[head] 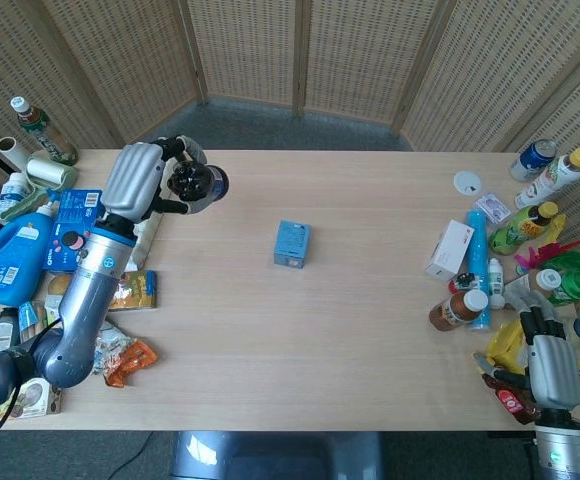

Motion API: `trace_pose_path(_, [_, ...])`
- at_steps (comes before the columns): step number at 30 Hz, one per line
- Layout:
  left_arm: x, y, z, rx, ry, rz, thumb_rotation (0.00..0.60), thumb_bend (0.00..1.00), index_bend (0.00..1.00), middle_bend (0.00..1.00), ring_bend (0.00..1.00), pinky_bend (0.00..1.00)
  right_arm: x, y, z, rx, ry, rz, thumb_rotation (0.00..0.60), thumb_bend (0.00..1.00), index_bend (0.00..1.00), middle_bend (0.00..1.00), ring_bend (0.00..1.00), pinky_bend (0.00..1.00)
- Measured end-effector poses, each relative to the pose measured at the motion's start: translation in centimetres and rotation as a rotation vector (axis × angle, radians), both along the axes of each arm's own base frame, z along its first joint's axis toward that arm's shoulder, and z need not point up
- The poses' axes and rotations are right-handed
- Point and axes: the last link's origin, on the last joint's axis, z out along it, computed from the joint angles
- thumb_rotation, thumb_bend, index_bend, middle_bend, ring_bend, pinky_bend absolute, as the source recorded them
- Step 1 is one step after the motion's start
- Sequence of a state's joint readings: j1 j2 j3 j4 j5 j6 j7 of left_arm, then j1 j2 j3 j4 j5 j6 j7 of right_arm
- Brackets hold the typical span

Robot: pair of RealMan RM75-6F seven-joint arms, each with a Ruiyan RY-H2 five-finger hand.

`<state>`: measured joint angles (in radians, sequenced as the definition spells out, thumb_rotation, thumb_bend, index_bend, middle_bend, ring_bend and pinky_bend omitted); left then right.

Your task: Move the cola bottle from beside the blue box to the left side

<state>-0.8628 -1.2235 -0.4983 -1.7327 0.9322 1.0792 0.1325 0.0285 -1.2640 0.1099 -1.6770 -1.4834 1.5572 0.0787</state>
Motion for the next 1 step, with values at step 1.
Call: trace_pose_path(1, [0.09, 0.01, 0.04, 0.000, -0.003, 0.000, 0.600, 0.21, 0.87, 0.87, 0.92, 0.78, -0.05, 0.02, 0.04, -0.001, 0.000, -0.002, 0.597, 0.11, 0.14, 0.00, 0.00, 0.00])
